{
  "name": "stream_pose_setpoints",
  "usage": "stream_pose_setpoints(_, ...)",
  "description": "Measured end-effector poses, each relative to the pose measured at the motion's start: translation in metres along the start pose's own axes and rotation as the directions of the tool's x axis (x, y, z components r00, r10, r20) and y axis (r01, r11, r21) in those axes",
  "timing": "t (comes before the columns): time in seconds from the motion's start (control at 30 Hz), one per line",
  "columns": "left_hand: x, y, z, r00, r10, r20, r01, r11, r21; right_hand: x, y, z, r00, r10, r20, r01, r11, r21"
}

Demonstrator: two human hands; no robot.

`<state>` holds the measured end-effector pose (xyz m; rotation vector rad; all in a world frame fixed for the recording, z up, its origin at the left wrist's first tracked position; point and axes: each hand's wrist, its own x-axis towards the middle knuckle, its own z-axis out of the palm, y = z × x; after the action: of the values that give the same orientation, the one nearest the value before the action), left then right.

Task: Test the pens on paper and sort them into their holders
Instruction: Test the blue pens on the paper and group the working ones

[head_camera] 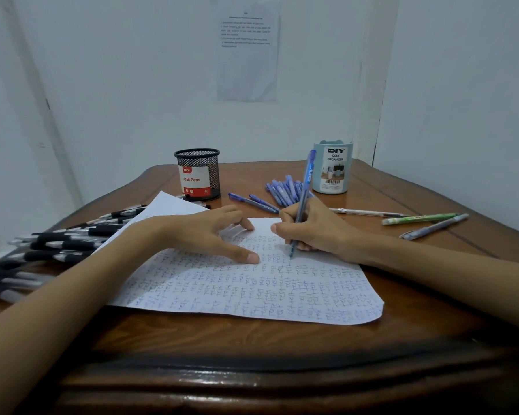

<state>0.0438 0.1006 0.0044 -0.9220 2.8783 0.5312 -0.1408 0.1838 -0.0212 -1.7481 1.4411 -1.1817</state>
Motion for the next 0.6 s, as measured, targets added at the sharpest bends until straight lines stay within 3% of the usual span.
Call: stream_pose_setpoints(0.6, -0.0026, 0.0027, -0.0009, 1.0, 0.001, 0.002, -0.001, 1.0, -0.006, 0.0029, 0.0032, 0.0, 0.997, -0.05, -0.052, 0.047, 0.998, -0.052)
